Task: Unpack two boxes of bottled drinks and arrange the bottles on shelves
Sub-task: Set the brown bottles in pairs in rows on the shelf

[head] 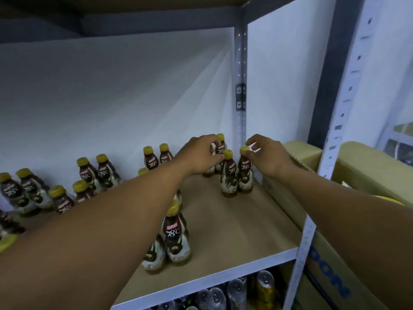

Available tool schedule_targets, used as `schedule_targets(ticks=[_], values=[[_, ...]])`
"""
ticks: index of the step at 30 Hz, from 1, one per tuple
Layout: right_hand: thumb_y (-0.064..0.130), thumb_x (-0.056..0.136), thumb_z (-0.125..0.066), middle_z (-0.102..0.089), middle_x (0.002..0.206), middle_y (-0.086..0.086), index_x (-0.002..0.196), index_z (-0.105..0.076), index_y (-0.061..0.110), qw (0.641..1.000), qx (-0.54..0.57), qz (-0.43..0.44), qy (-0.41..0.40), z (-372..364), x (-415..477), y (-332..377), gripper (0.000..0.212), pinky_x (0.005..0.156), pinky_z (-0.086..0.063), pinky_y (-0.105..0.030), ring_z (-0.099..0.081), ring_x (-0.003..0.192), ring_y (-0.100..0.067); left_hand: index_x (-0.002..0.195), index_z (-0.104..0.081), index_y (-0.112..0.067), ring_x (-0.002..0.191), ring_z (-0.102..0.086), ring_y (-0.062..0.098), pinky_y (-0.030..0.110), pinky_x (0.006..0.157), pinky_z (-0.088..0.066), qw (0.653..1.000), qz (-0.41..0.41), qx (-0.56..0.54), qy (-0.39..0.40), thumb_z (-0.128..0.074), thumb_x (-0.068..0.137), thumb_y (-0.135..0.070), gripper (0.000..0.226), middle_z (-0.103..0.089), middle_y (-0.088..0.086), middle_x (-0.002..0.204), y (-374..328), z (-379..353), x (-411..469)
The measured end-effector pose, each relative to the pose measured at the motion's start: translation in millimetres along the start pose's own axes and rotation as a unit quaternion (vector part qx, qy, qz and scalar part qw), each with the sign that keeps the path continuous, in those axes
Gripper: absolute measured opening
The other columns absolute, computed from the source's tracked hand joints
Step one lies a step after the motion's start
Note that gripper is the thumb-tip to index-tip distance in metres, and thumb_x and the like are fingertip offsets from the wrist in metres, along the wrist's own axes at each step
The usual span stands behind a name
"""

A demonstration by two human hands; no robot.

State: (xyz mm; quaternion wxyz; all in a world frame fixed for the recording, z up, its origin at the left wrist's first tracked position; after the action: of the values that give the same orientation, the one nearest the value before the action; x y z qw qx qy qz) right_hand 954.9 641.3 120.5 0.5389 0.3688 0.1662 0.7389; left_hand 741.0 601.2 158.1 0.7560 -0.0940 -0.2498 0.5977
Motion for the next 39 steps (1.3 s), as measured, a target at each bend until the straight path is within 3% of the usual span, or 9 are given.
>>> schedule_targets(ticks=[5, 9, 13, 18, 23, 27, 31, 33, 39], values=[[0.029, 0.099, -0.063, -0.059, 0.129, -0.013, 0.140, -0.047, 0.025, 1.000, -0.028, 0.001, 0.014, -17.5, 5.2, -12.0, 0.044, 0.087, -0.051, -0.038, -0.061, 0.104, -0.030, 0.149, -0.038, -0.029, 0.095, -0.055, 0.021, 0.030, 0.071, -0.041, 0.997, 0.002, 0.032, 0.076, -0.073, 0.091, -0.036, 0.068, -0.052, -0.002, 0.107, 3.8, -27.1, 24.2], [0.021, 0.100, -0.061, -0.056, 0.136, -0.019, 0.151, -0.034, 0.026, 0.999, -0.022, -0.017, 0.031, -30.2, 10.5, -17.8, 0.058, 0.092, -0.052, -0.044, -0.061, 0.110, -0.034, 0.152, -0.028, -0.033, 0.102, -0.054, 0.025, 0.031, 0.077, -0.042, 0.994, 0.026, 0.032, 0.101, -0.075, 0.089, -0.037, 0.080, -0.052, 0.003, 0.120, 14.0, -43.6, 41.4], [0.016, 0.102, -0.058, -0.061, 0.131, -0.017, 0.150, -0.034, 0.027, 0.999, 0.015, -0.027, 0.033, -40.9, 14.4, -26.3, 0.055, 0.096, -0.054, -0.049, -0.061, 0.114, -0.035, 0.135, -0.037, -0.035, 0.107, -0.055, 0.029, 0.038, 0.078, -0.049, 0.994, 0.028, 0.029, 0.097, -0.077, 0.087, -0.040, 0.063, -0.056, 0.004, 0.119, 21.4, -56.6, 53.6], [0.012, 0.102, -0.056, -0.065, 0.114, -0.014, 0.144, -0.040, 0.030, 0.997, 0.064, -0.045, 0.014, -48.2, 14.7, -33.8, 0.049, 0.085, -0.058, -0.045, -0.066, 0.096, -0.031, 0.124, -0.039, -0.033, 0.105, -0.056, 0.029, 0.050, 0.092, -0.053, 0.994, 0.021, 0.032, 0.098, -0.074, 0.089, -0.036, 0.050, -0.057, 0.004, 0.113, 25.4, -64.3, 59.1], [0.011, 0.100, -0.059, -0.058, 0.090, 0.012, 0.140, -0.042, 0.031, 0.994, 0.097, -0.046, 0.002, -53.4, 14.1, -36.3, 0.047, 0.081, -0.058, -0.040, -0.065, 0.091, -0.025, 0.125, -0.038, -0.030, 0.102, -0.059, 0.028, 0.050, 0.092, -0.053, 0.996, 0.017, 0.018, 0.087, -0.072, 0.093, -0.031, 0.047, -0.056, 0.006, 0.113, 27.1, -69.1, 60.6], [0.013, 0.100, -0.059, -0.059, 0.094, 0.002, 0.139, -0.042, 0.030, 0.995, 0.089, -0.037, 0.007, -53.7, 13.5, -35.1, 0.046, 0.079, -0.057, -0.039, -0.065, 0.088, -0.027, 0.126, -0.038, -0.031, 0.096, -0.060, 0.025, 0.043, 0.079, -0.054, 0.995, 0.013, 0.023, 0.093, -0.073, 0.093, -0.031, 0.047, -0.055, 0.005, 0.114, 28.3, -66.7, 59.1], [0.015, 0.100, -0.061, -0.066, 0.100, -0.009, 0.137, -0.041, 0.032, 0.995, 0.090, -0.024, 0.026, -53.7, 9.7, -31.1, 0.045, 0.083, -0.059, -0.046, -0.068, 0.089, -0.030, 0.132, -0.034, -0.030, 0.082, -0.056, 0.015, 0.030, 0.061, -0.041, 0.995, 0.021, 0.036, 0.094, -0.073, 0.093, -0.032, 0.055, -0.050, 0.008, 0.116, 32.7, -60.7, 52.7], [0.017, 0.100, -0.062, -0.068, 0.105, -0.012, 0.136, -0.041, 0.033, 0.995, 0.093, -0.015, 0.033, -55.4, 7.1, -30.3, 0.045, 0.084, -0.058, -0.050, -0.069, 0.091, -0.032, 0.133, -0.034, -0.029, 0.079, -0.053, 0.012, 0.028, 0.060, -0.038, 0.995, 0.025, 0.032, 0.094, -0.074, 0.093, -0.030, 0.057, -0.048, 0.005, 0.111, 34.1, -57.2, 47.0], [0.021, 0.100, -0.063, -0.062, 0.104, -0.003, 0.137, -0.040, 0.036, 0.993, 0.106, 0.000, 0.051, -57.7, 1.5, -28.3, 0.047, 0.088, -0.058, -0.048, -0.067, 0.099, -0.031, 0.127, -0.033, -0.028, 0.080, -0.057, 0.017, 0.030, 0.061, -0.040, 0.994, 0.045, 0.019, 0.099, -0.074, 0.093, -0.028, 0.053, -0.055, 0.003, 0.096, 35.3, -51.0, 33.5]])
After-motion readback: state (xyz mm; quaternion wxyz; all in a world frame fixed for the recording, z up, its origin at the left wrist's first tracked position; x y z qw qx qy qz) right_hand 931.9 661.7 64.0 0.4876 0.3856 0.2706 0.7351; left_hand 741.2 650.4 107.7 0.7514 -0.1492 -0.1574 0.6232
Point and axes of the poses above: each hand's wrist, its own x-axis towards the middle knuckle, its own z-axis out of the back of the hand, y = z × x, the point moved 1 cm from there along x, towards the middle knuckle
